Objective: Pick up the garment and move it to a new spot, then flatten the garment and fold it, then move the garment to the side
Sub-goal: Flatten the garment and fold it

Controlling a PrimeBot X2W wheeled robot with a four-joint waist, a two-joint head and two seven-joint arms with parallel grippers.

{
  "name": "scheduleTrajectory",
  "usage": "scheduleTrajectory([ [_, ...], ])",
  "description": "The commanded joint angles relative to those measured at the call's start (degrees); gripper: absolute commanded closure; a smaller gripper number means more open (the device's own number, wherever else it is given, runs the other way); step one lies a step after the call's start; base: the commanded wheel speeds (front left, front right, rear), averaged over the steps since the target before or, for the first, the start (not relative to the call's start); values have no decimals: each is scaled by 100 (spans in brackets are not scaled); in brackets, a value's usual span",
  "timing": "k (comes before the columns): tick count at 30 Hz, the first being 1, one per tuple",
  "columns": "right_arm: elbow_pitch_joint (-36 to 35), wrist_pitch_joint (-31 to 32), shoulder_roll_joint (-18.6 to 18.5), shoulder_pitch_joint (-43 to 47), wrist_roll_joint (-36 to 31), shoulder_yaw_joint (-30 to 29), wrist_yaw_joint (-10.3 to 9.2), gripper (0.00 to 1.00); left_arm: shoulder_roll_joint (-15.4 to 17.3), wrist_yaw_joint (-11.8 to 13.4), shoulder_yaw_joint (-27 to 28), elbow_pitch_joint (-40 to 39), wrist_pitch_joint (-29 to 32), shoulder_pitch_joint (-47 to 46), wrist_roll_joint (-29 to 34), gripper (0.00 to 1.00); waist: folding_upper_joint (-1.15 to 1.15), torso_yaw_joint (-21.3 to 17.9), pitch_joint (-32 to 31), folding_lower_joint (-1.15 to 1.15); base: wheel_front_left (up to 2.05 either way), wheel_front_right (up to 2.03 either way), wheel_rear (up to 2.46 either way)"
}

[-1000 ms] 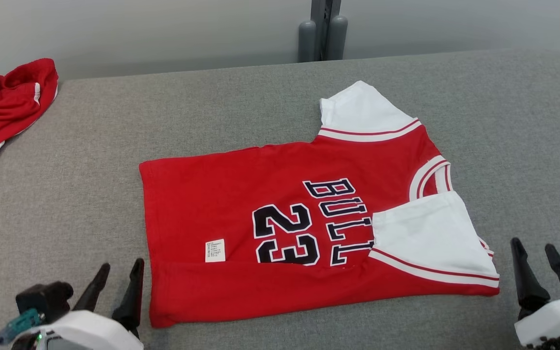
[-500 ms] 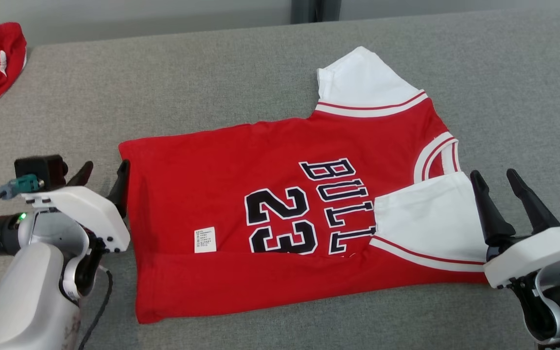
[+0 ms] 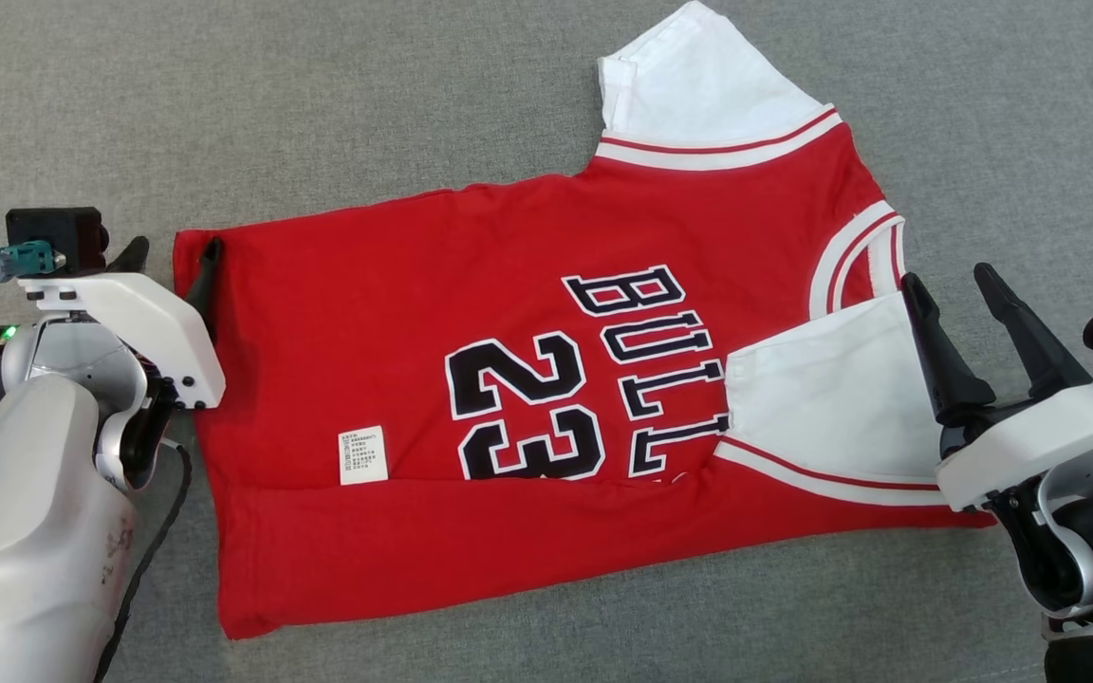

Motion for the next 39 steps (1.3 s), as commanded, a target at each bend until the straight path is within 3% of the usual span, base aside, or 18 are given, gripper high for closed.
scheduleTrajectory([
  [1,33,-58,-55,-68,41,-4,1,0,45,-38,-54,129,-24,-105,62,0,0,-6,11,0,0,0,0],
  [4,54,-69,-91,-114,60,2,1,0,45,-102,-139,272,8,-153,96,1,0,1,1,0,0,0,0],
  [5,56,-67,-103,-126,65,-1,1,0,40,-135,-169,306,18,-164,102,18,0,7,-3,0,0,0,0],
  [7,59,-59,-123,-136,76,-15,1,0,27,-204,-261,359,69,-192,143,45,0,26,-16,0,0,0,0],
  [9,52,-42,-150,-165,68,-18,1,0,23,-256,-331,374,89,-212,167,58,0,47,-22,0,0,0,0],
  [10,50,-25,-168,-197,55,-5,1,0,8,-257,-357,360,80,-227,184,70,0,58,-23,0,0,0,0],
  [13,58,5,-207,-286,12,7,1,0,-20,-288,-415,298,5,-251,209,78,0,87,-24,0,0,0,0],
  [14,61,37,-240,-336,-24,25,1,0,-38,-297,-428,257,-46,-267,221,100,0,107,-25,0,0,0,0],
  [24,682,645,-772,-1780,-323,176,1,0,-271,-213,-348,-457,-917,-82,95,100,0,586,114,0,0,0,0],
  [32,2133,1539,-1068,-3644,-456,557,1,0,-610,-110,-535,-1239,-1237,46,170,100,0,1233,599,0,0,0,0],
  [39,3407,2091,-1159,-4640,-545,961,1,0,-932,-146,-773,-1408,-1336,-68,173,100,0,1790,918,0,0,0,0],
])
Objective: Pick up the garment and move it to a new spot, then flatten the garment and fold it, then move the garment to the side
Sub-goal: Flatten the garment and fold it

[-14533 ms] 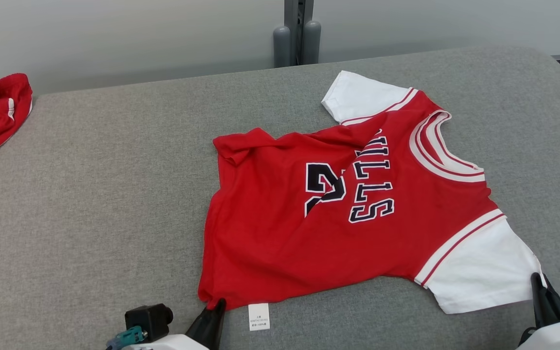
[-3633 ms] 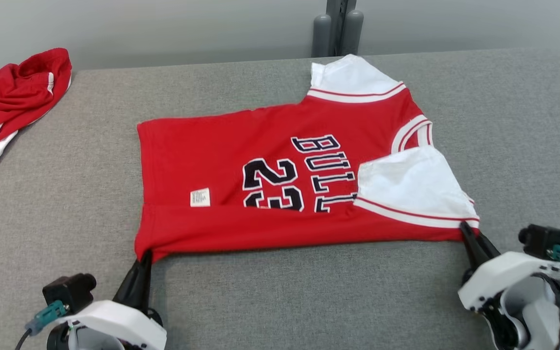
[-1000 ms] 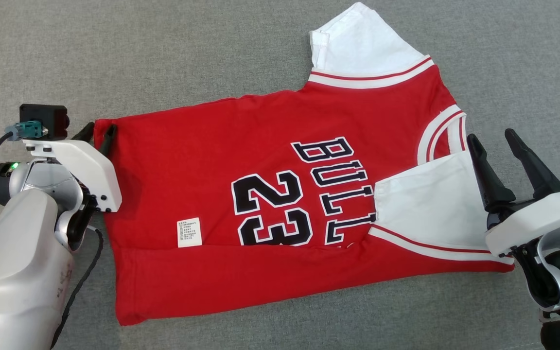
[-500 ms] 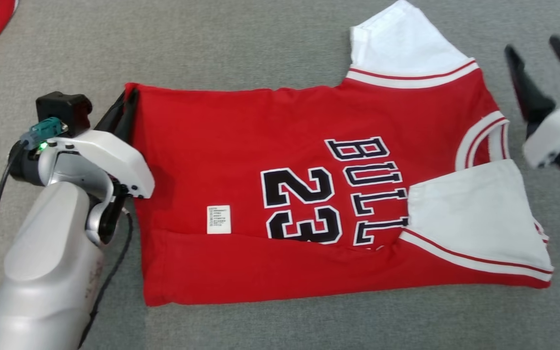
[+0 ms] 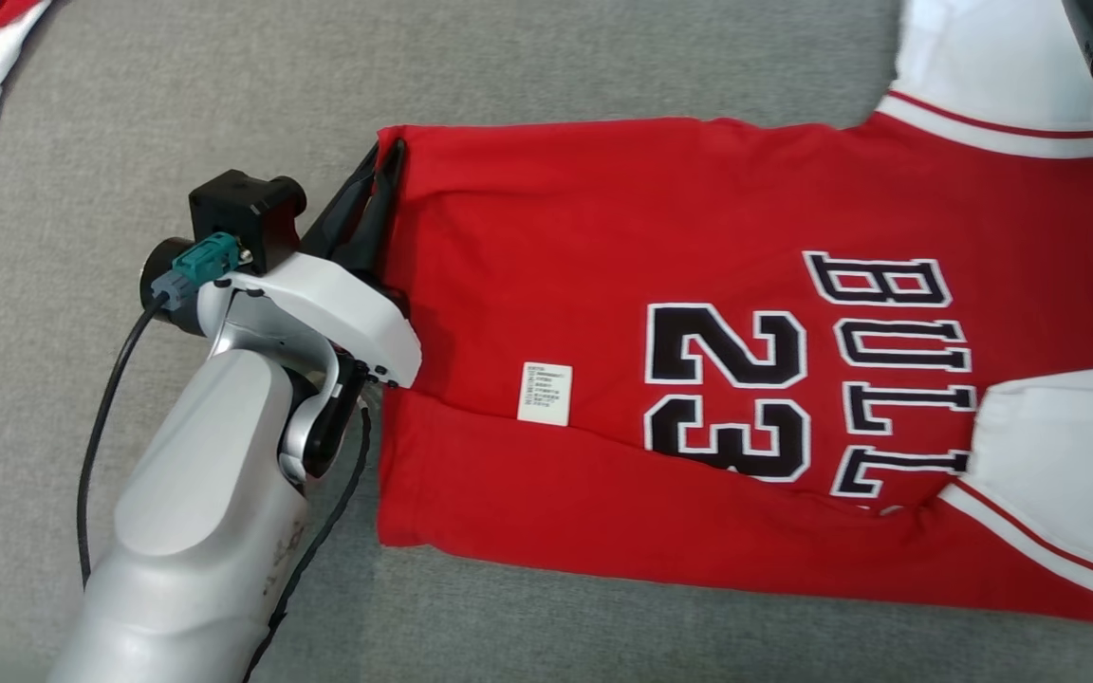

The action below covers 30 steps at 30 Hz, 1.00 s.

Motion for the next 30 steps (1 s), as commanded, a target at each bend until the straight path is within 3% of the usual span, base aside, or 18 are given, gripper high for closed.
scheduleTrajectory([
  [1,241,50,-33,-204,-36,41,1,0,-37,-24,-27,-6,-61,-107,12,100,0,257,198,0,0,0,0],
  [15,1493,-29,-62,-800,-352,171,0,0,-151,-72,-188,214,-191,-201,-43,100,0,474,259,0,0,0,0],
  [16,1550,-11,-46,-827,-363,198,0,13,-153,-71,-191,232,-195,-209,-49,100,0,468,260,0,0,0,0],
  [17,1594,-5,-30,-852,-365,222,0,50,-154,-64,-193,244,-199,-221,-53,100,0,459,263,0,0,0,0],
  [20,1726,-38,-17,-909,-350,309,0,67,-154,-84,-214,300,-209,-253,-51,100,0,440,262,0,0,0,0],
  [22,1804,-93,-17,-918,-332,361,0,100,-159,-84,-222,336,-212,-295,-60,100,0,431,254,0,0,0,0],
  [30,1921,-825,67,-1072,-244,311,0,100,-72,-66,-160,470,-321,-422,-91,100,0,229,159,0,0,0,0],
])
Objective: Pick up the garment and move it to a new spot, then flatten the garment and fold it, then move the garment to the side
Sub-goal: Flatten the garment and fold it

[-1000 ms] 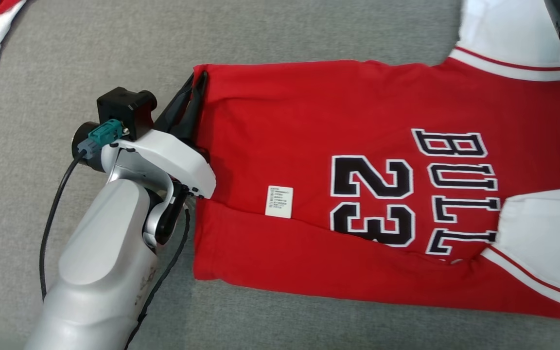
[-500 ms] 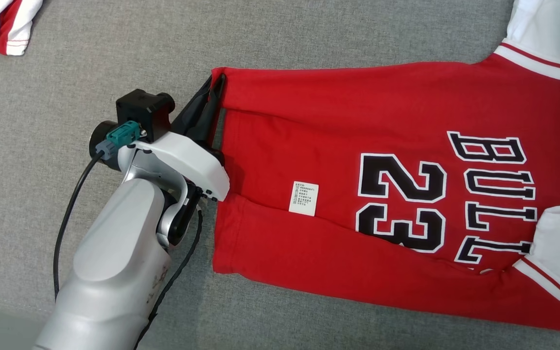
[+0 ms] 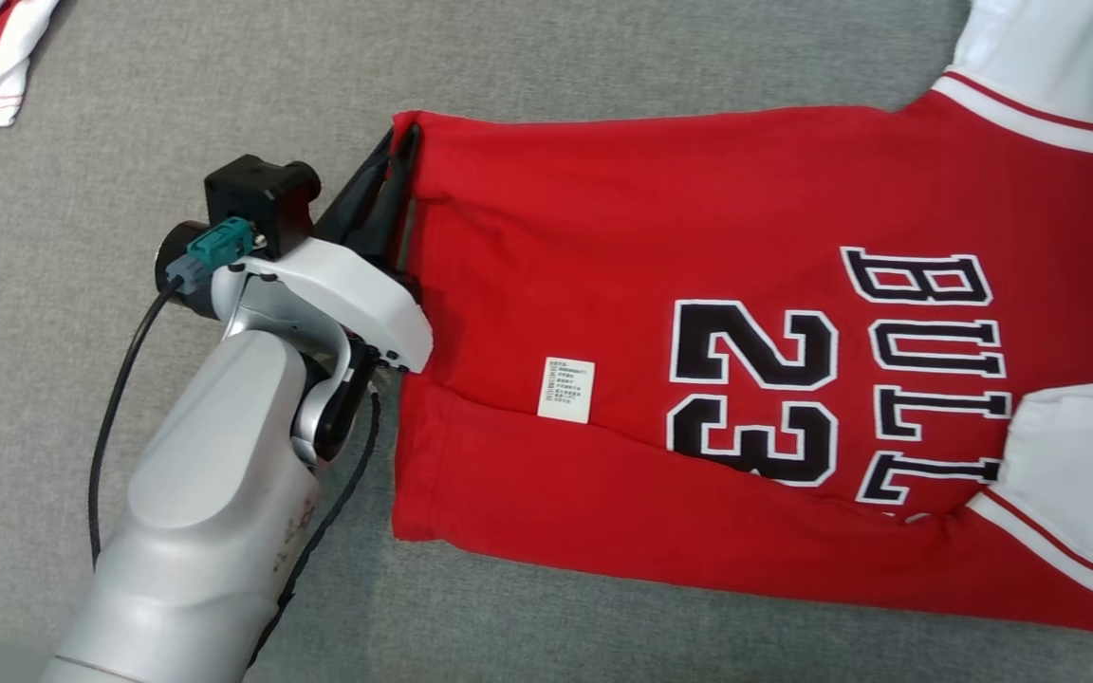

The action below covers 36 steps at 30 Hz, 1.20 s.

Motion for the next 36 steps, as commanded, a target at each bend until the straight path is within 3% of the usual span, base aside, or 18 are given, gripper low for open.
scheduleTrajectory([
  [1,0,-144,23,-54,79,-8,-1,100,76,15,48,32,-38,-118,-11,100,0,-100,-72,0,0,0,0],
  [9,-492,-812,-15,414,843,283,-1,100,300,30,175,190,-112,45,-111,100,0,-570,-461,0,0,0,0],
  [19,-2134,-1497,-470,2009,2057,772,0,100,638,100,280,-109,-235,626,-195,100,0,-1035,-1041,0,0,0,0],
  [28,-3549,-1973,-589,3927,2472,380,-1,100,731,316,425,-1003,-428,1907,-470,100,0,-1253,-1539,0,0,0,0],
  [36,-4242,-1964,-297,5214,2341,-298,0,100,690,539,673,-1690,-569,2943,-799,100,0,-1312,-1807,0,0,0,0],
])
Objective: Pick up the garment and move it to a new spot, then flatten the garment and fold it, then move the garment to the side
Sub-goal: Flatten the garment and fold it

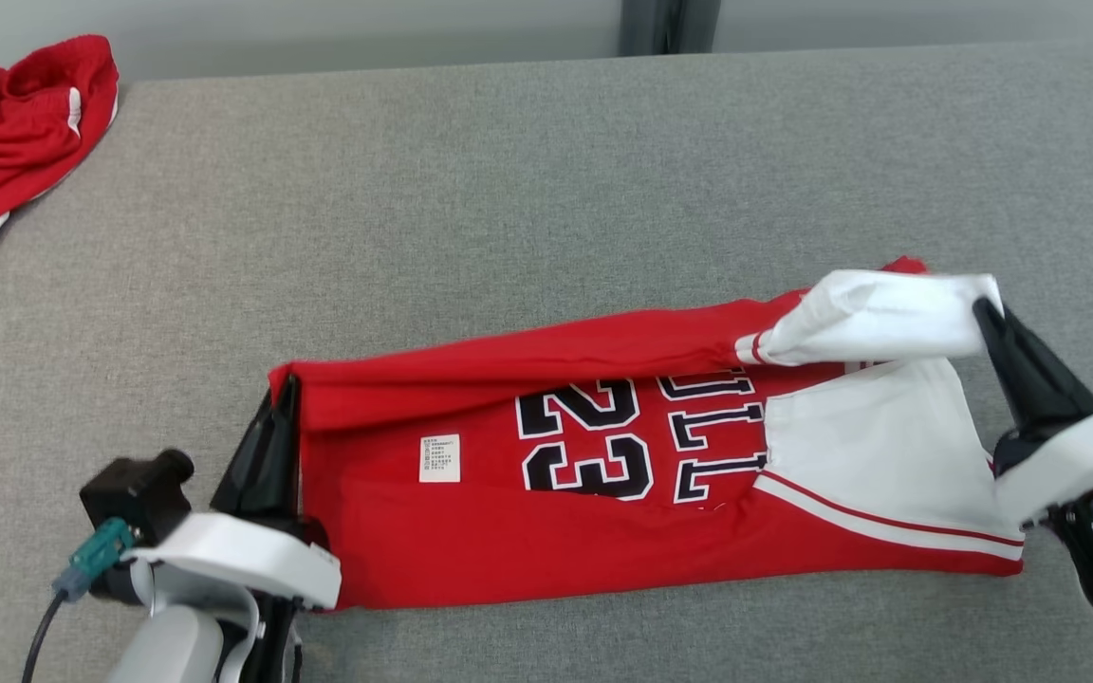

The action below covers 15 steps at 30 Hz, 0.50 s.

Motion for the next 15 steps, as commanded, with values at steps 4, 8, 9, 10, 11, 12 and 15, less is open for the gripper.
scheduleTrajectory([
  [4,-212,128,179,463,-113,-264,1,100,42,80,51,-89,29,322,-118,100,0,-23,-112,0,0,0,0],
  [8,-310,248,372,739,-218,-444,1,100,17,83,32,-51,36,496,-180,100,0,-39,-159,0,0,0,0],
  [9,-328,273,407,779,-248,-478,1,100,6,69,24,-33,22,527,-190,100,0,-39,-166,0,0,0,0],
  [10,-331,280,449,817,-278,-519,1,100,-9,49,13,3,24,561,-205,100,0,-41,-170,0,0,0,0],
  [11,-322,286,494,858,-307,-552,1,100,-19,41,12,25,10,579,-212,100,0,-43,-173,0,0,0,0],
  [12,-303,286,525,892,-343,-589,1,83,-41,41,26,38,-15,591,-236,100,0,-41,-178,0,0,0,0],
  [15,-269,248,644,1050,-408,-683,1,4,-97,8,56,44,-74,711,-311,0,0,-20,-200,0,0,0,0],
])
